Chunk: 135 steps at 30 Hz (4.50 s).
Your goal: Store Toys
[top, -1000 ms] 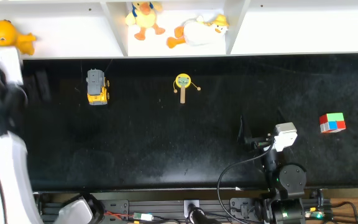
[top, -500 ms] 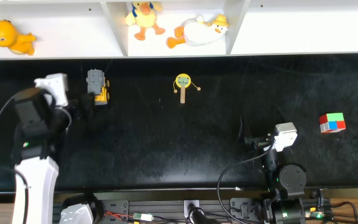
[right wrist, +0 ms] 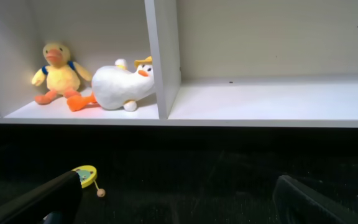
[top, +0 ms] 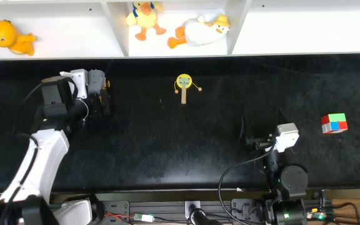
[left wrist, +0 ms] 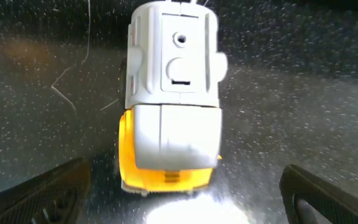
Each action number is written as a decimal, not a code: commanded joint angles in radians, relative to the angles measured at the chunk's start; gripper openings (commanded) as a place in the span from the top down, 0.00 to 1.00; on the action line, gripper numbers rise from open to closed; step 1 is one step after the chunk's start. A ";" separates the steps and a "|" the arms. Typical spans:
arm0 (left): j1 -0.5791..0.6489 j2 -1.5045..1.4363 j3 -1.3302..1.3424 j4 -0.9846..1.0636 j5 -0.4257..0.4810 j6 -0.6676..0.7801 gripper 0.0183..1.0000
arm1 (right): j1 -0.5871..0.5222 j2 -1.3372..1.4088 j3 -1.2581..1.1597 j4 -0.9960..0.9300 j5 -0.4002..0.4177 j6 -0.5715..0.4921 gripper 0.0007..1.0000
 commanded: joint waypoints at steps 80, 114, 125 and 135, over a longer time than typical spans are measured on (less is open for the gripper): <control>-0.041 0.315 0.602 -0.096 -0.144 0.211 0.79 | 0.005 -0.006 -0.013 0.004 0.000 -0.002 0.00; -0.045 -0.506 -0.143 0.158 -0.108 0.222 0.00 | 0.005 -0.006 -0.013 0.004 0.000 -0.002 0.01; -0.087 -0.977 -0.524 0.506 -0.045 0.208 0.00 | 0.005 -0.006 -0.013 0.004 0.000 -0.002 0.00; -0.088 -1.298 -0.683 0.266 -0.081 0.261 0.00 | 0.005 -0.006 -0.013 0.004 0.000 -0.002 0.00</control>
